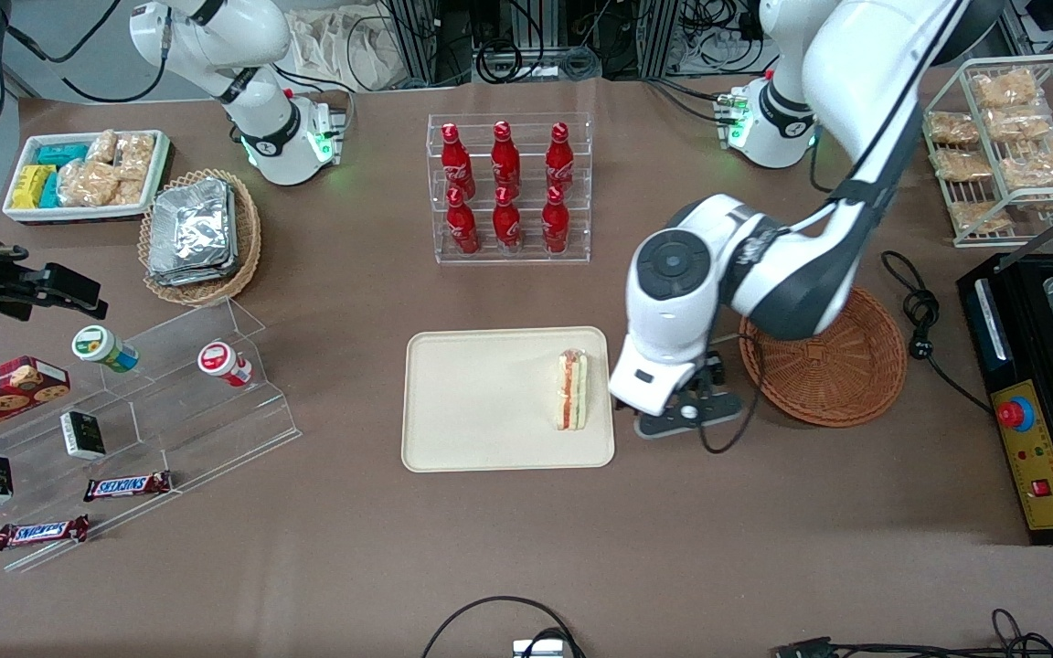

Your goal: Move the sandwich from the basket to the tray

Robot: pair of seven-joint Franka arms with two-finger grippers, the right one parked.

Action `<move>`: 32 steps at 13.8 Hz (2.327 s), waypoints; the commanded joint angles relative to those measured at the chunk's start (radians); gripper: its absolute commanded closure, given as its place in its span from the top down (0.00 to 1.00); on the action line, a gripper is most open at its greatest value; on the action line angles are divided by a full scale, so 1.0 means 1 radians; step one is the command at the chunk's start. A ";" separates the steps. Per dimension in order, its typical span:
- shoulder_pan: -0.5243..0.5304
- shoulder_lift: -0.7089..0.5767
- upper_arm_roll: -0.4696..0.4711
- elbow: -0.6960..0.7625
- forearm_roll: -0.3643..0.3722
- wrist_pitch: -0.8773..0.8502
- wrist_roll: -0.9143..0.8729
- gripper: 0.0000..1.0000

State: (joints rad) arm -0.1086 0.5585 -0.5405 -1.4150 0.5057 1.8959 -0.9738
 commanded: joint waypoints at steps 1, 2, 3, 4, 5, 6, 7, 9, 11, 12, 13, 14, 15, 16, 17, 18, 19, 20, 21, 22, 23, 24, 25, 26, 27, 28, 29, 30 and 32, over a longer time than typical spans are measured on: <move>0.055 -0.077 -0.004 -0.019 0.001 -0.056 0.000 1.00; 0.087 -0.090 -0.007 -0.021 -0.004 -0.069 0.006 1.00; 0.104 -0.106 -0.009 -0.021 -0.009 -0.072 0.035 1.00; 0.122 -0.124 -0.009 -0.021 -0.039 -0.083 0.070 1.00; 0.145 -0.138 -0.009 -0.021 -0.068 -0.092 0.102 1.00; 0.164 -0.155 -0.007 -0.022 -0.078 -0.096 0.137 1.00; 0.177 -0.163 -0.007 -0.022 -0.085 -0.116 0.162 1.00; 0.214 -0.178 -0.007 -0.021 -0.120 -0.132 0.219 1.00; 0.230 -0.198 -0.006 -0.022 -0.139 -0.139 0.279 1.00; 0.246 -0.207 -0.006 -0.022 -0.141 -0.159 0.300 1.00; 0.257 -0.224 -0.004 -0.025 -0.145 -0.175 0.334 1.00; 0.259 -0.245 0.000 -0.032 -0.160 -0.182 0.374 1.00; 0.259 -0.273 0.035 -0.039 -0.182 -0.182 0.410 1.00; 0.250 -0.300 0.083 -0.048 -0.229 -0.182 0.453 1.00; 0.248 -0.334 0.121 -0.067 -0.281 -0.182 0.515 1.00; 0.245 -0.368 0.161 -0.087 -0.317 -0.182 0.579 1.00; 0.245 -0.396 0.193 -0.102 -0.346 -0.185 0.633 1.00; 0.245 -0.425 0.212 -0.116 -0.372 -0.199 0.674 1.00; 0.244 -0.446 0.241 -0.117 -0.392 -0.217 0.717 1.00; 0.241 -0.468 0.269 -0.117 -0.413 -0.244 0.763 1.00; 0.234 -0.492 0.298 -0.119 -0.435 -0.273 0.814 1.00; 0.225 -0.514 0.332 -0.121 -0.452 -0.300 0.861 1.00; 0.205 -0.532 0.370 -0.121 -0.475 -0.329 0.903 1.00; 0.182 -0.546 0.413 -0.121 -0.492 -0.352 0.934 1.00; 0.159 -0.557 0.450 -0.121 -0.498 -0.372 0.957 1.00; 0.139 -0.566 0.479 -0.119 -0.498 -0.389 0.975 1.00; 0.132 -0.572 0.493 -0.121 -0.498 -0.406 0.987 1.00; 0.130 -0.581 0.494 -0.121 -0.498 -0.415 0.989 1.00; 0.112 -0.594 0.511 -0.121 -0.498 -0.425 0.988 1.00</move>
State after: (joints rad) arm 0.0336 0.0021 -0.0584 -1.5070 0.0221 1.4827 -0.0021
